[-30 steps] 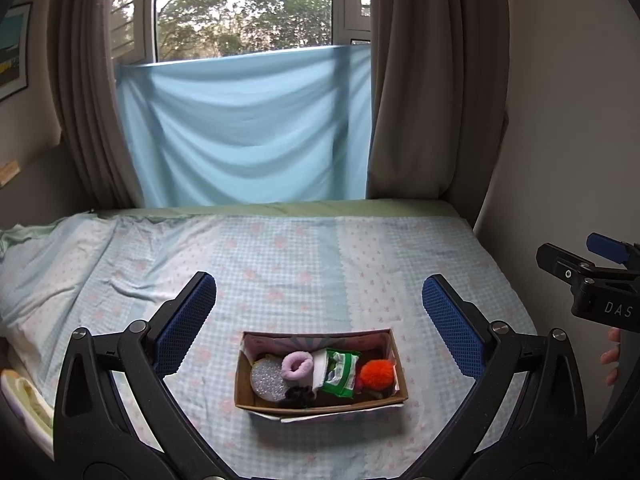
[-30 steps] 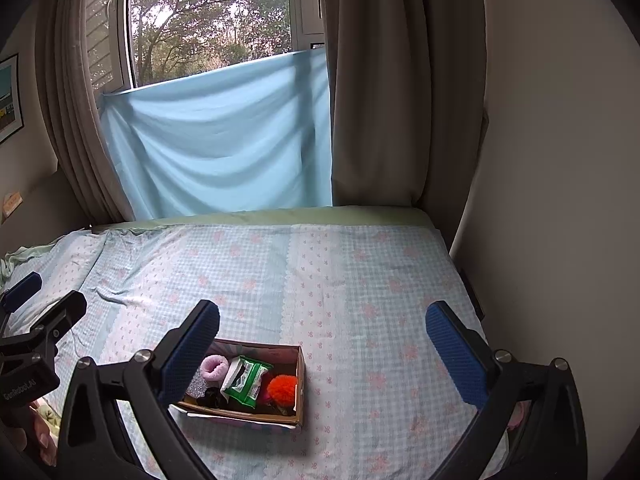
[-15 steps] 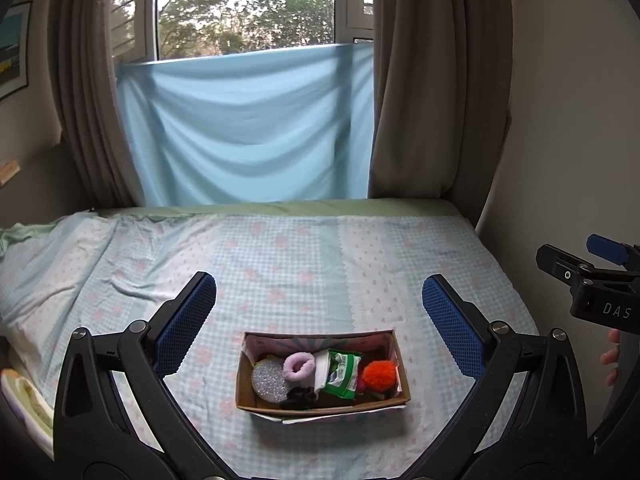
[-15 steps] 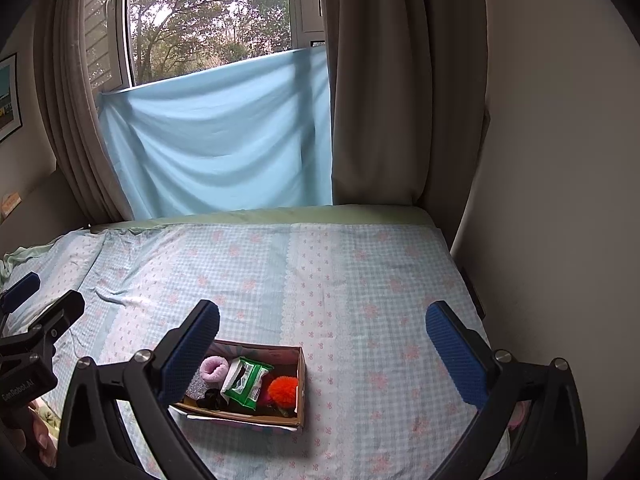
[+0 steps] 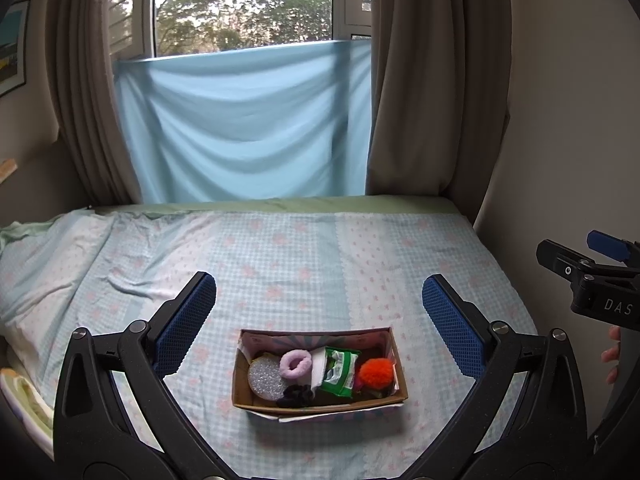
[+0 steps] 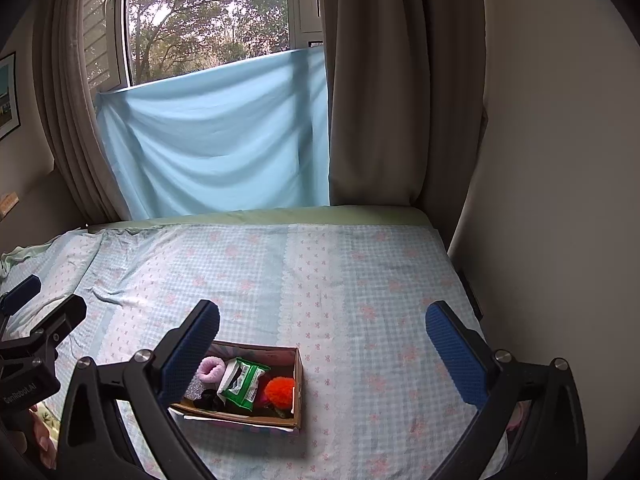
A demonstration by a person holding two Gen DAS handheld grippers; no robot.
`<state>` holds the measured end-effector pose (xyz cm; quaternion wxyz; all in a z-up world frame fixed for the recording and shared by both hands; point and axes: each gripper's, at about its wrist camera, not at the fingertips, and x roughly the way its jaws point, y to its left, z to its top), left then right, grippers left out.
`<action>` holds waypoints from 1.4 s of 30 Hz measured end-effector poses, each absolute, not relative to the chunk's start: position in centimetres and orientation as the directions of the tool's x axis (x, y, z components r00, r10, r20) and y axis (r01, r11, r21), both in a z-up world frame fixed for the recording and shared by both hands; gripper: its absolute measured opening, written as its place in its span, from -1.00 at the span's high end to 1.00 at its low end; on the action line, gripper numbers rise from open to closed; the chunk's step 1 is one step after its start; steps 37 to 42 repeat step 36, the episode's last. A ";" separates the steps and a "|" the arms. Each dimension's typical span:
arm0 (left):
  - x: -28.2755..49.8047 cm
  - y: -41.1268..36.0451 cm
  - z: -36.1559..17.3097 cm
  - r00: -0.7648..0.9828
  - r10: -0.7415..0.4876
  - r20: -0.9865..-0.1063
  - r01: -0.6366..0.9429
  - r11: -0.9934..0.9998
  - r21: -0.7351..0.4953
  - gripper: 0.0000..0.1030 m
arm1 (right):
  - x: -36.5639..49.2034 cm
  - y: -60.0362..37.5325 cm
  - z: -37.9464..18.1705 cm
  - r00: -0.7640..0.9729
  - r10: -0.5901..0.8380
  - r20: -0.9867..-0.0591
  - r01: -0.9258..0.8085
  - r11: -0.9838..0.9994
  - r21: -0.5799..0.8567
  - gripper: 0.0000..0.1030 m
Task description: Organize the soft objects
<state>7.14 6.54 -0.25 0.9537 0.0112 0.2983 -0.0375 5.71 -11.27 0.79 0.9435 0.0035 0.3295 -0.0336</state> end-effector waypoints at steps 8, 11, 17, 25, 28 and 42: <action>7.1 6.4 -0.3 0.822 -0.067 -0.565 0.082 0.997 0.000 -0.99 | 5.6 -11.1 0.7 0.783 -0.063 -0.619 0.068 0.998 -0.016 -1.00; 7.1 6.4 -0.4 0.824 -0.070 -0.563 0.082 0.997 -0.004 -0.99 | 5.6 -11.1 0.7 0.782 -0.064 -0.620 0.068 0.998 -0.017 -1.00; 7.0 6.5 -0.4 0.827 -0.069 -0.558 0.082 0.997 -0.002 -0.99 | 5.6 -11.1 0.7 0.782 -0.063 -0.620 0.068 0.998 -0.016 -1.00; 7.0 6.4 -0.3 0.834 -0.071 -0.548 0.084 0.996 -0.001 -0.99 | 5.6 -11.1 0.7 0.783 -0.064 -0.619 0.067 0.998 -0.018 -1.00; 7.0 6.4 -0.2 0.839 -0.050 -0.542 0.067 0.998 0.011 -0.99 | 5.6 -11.1 0.8 0.783 -0.064 -0.619 0.068 0.998 -0.017 -1.00; 6.6 6.4 -0.1 0.857 -0.008 -0.515 0.041 0.998 0.052 -0.99 | 5.6 -11.1 0.8 0.781 -0.063 -0.621 0.066 0.998 -0.018 -1.00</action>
